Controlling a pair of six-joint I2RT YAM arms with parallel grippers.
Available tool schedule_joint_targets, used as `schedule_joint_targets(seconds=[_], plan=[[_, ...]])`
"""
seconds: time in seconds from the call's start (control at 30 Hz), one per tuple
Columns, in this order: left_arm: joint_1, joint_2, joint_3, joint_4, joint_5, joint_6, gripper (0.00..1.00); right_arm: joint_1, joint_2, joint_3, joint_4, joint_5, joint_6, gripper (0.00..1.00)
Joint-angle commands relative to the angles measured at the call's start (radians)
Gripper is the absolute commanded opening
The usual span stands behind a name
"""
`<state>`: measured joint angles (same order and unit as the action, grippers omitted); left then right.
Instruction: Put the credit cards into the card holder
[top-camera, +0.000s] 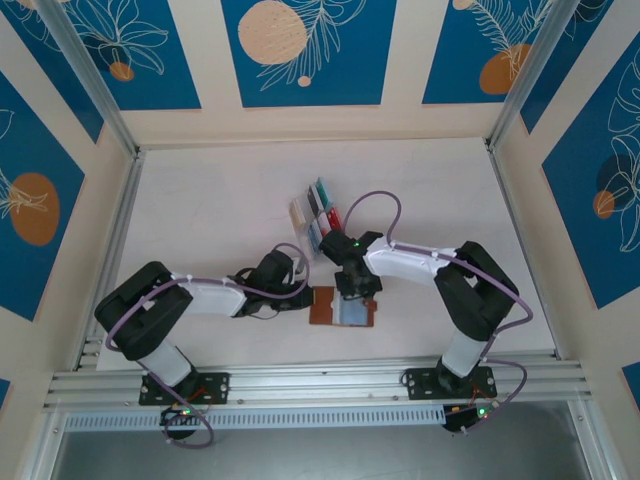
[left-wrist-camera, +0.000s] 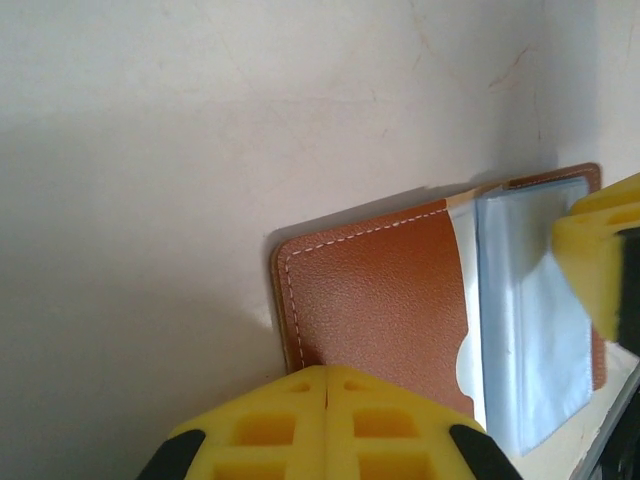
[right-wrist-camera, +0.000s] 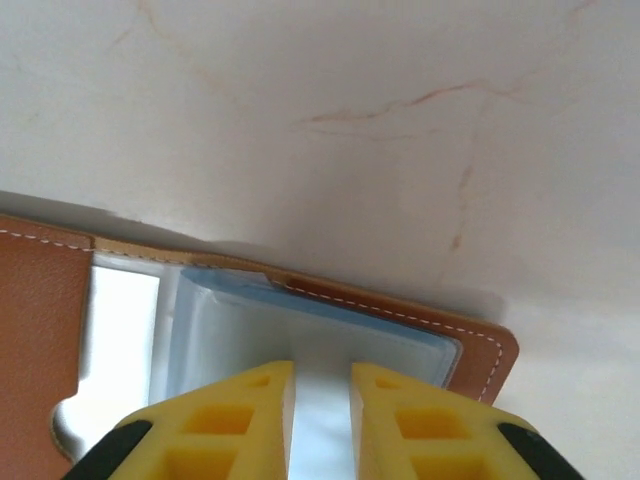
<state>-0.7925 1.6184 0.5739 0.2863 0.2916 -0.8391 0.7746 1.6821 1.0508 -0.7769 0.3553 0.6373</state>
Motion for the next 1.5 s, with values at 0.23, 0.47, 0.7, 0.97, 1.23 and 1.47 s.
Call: schedule_joint_targets(seconds=[0.23, 0.47, 0.7, 0.97, 1.23, 1.47], plan=[[-0.015, 0.067, -0.049, -0.11, -0.039, -0.012, 0.0, -0.029, 0.005, -0.02, -0.014, 0.0, -0.025, 0.26], [-0.016, 0.073, -0.046, -0.106, -0.035, -0.012, 0.0, -0.027, 0.044, -0.035, 0.0, -0.021, -0.018, 0.28], [-0.016, 0.065, -0.053, -0.102, -0.037, -0.013, 0.0, -0.022, 0.099, -0.051, 0.014, -0.046, 0.002, 0.28], [-0.016, 0.064, -0.059, -0.099, -0.04, -0.017, 0.0, -0.01, 0.113, -0.048, 0.011, -0.032, 0.006, 0.11], [-0.021, 0.069, -0.059, -0.098, -0.04, -0.018, 0.0, 0.007, 0.087, 0.009, -0.052, 0.059, -0.002, 0.04], [-0.042, 0.08, -0.057, -0.09, -0.051, -0.03, 0.0, 0.031, 0.019, 0.064, -0.081, 0.055, -0.023, 0.0]])
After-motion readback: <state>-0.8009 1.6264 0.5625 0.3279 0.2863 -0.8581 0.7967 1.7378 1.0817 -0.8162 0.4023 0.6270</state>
